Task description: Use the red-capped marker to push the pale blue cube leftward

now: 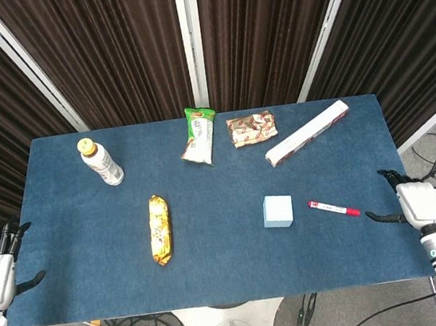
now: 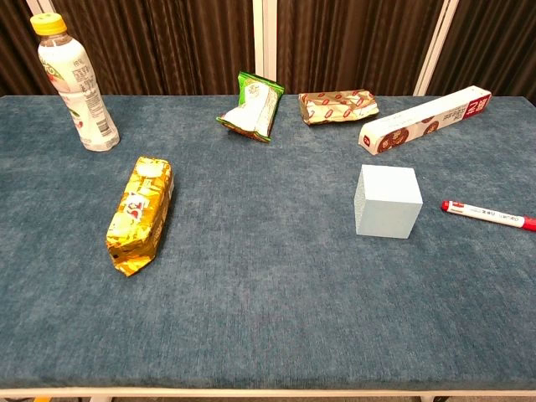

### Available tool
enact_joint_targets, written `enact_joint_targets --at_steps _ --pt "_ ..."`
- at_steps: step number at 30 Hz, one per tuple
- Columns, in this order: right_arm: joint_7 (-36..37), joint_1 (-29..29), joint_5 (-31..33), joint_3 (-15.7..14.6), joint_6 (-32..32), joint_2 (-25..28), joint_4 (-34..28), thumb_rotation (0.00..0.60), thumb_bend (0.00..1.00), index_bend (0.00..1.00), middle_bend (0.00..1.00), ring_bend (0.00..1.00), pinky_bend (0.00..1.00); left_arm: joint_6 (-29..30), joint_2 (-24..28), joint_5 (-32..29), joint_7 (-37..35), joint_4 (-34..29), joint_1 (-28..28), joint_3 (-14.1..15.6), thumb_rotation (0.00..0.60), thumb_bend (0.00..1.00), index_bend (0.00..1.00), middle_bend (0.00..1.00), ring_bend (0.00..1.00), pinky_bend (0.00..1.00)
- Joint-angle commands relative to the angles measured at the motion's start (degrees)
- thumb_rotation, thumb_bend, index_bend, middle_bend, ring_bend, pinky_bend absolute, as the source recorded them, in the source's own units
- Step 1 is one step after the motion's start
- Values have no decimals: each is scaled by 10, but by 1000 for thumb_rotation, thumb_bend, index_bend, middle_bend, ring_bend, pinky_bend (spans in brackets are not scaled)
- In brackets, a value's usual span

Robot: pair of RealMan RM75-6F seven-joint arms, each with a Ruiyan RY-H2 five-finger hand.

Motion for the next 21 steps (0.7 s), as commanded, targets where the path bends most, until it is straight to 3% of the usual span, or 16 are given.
enact_joint_targets --at_steps 1,3,5,14,21 --pt "-48 -1 19 -2 -3 -14 -9 508 0 386 387 771 872 -2 -3 1 -3 7 -1 0 600 94 182 99 14 174" --pt "-61 3 26 -5 -17 -25 -7 572 0 405 398 797 894 -4 -7 0 -9 12 -1 1 600 94 182 99 14 174" --pt "-71 8 28 -7 -26 -37 0 597 2 408 398 809 901 -4 -9 0 -12 15 0 3 600 94 181 99 14 174" --pt "-83 28 34 5 -43 -85 29 600 105 415 398 851 902 6 -9 4 -12 21 3 3 600 94 182 99 14 174" --pt "-83 38 47 15 -55 -101 37 600 110 418 403 881 932 2 -8 3 -10 22 2 3 600 94 182 99 14 174"
